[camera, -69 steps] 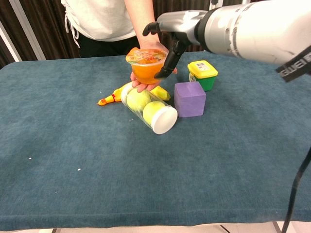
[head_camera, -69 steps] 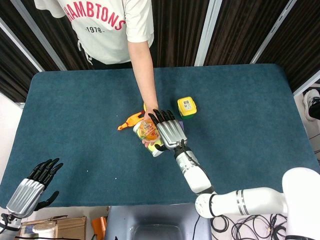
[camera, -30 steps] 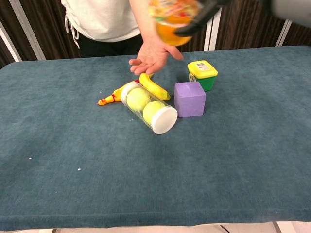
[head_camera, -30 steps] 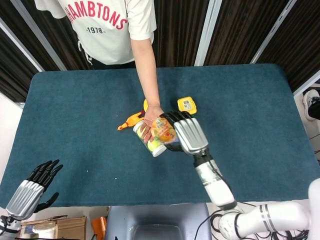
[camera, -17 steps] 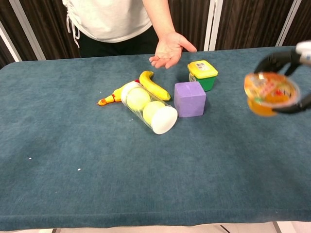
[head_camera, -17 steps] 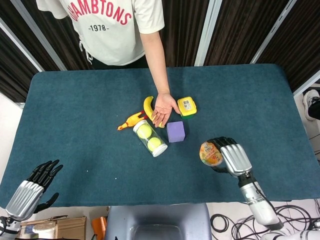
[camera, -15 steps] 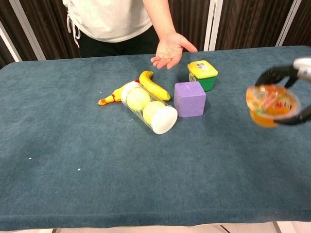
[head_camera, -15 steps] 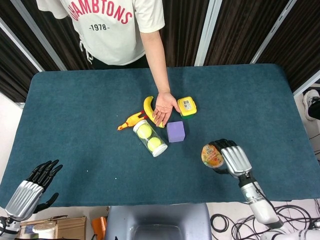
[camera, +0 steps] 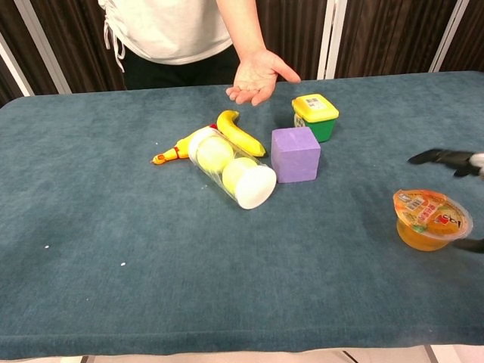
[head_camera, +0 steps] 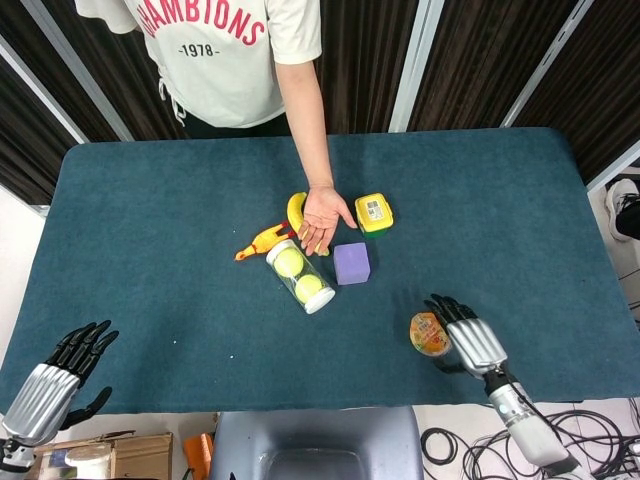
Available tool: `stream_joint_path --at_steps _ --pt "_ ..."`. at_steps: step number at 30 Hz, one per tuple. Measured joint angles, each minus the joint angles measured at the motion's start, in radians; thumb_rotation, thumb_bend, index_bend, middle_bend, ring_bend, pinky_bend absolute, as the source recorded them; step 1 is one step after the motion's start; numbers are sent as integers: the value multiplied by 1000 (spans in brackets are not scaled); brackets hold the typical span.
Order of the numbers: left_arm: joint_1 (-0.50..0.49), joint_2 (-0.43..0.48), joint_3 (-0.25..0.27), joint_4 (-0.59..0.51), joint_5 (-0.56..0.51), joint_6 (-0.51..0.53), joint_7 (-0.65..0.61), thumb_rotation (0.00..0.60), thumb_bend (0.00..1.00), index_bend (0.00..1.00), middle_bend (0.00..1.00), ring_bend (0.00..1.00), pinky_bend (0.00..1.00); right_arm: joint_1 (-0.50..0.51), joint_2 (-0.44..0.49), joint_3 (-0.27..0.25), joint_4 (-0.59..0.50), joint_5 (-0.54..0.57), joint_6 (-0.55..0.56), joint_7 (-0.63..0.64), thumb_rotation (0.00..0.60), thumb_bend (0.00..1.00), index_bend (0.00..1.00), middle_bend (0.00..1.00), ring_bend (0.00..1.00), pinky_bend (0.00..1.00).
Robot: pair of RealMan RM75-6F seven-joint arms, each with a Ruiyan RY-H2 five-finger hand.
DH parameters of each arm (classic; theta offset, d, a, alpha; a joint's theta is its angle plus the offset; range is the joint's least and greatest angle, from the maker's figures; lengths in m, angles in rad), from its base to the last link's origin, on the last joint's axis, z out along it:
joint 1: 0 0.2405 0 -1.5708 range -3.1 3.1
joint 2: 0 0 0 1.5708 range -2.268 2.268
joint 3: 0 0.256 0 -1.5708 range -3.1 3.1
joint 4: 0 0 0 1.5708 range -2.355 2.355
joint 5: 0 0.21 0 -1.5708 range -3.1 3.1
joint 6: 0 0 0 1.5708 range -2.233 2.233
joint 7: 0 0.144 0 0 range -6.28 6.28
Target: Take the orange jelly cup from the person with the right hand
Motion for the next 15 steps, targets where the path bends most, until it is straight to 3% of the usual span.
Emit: stream_joint_path --at_steps 3,8,12,15 --pt "2 0 -1 0 -1 3 0 600 362 0 0 0 129 -60 61 -22 -40 -64 115 2 600 158 0 0 0 15" --pt "4 -1 -7 3 0 15 -4 600 363 0 0 0 127 -220 131 -52 -62 -127 367 2 600 158 0 0 0 0" --pt "7 -1 -10 1 -7 16 -2 600 363 0 0 0 125 -405 129 -55 10 -142 569 46 600 158 0 0 0 0" --pt "8 -2 -9 -2 -2 16 7 600 364 0 0 0 118 -471 129 -49 65 -159 610 96 600 158 0 0 0 0"
